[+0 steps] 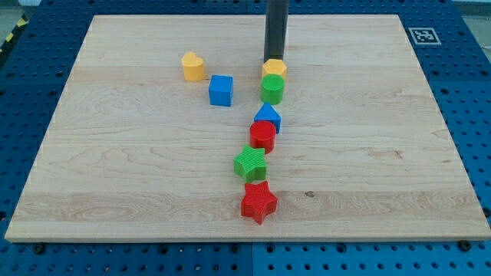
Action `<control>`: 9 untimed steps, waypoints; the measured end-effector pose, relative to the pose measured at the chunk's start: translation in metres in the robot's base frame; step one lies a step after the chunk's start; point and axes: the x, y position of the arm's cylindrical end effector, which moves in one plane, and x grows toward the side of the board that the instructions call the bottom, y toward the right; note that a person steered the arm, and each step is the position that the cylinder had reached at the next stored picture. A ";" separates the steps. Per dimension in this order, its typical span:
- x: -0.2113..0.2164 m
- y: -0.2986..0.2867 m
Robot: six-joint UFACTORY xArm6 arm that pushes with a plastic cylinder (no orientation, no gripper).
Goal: Move the yellow hexagon along with green circle towards the group of blocks
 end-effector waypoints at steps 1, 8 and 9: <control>0.006 0.004; 0.054 -0.030; 0.055 -0.025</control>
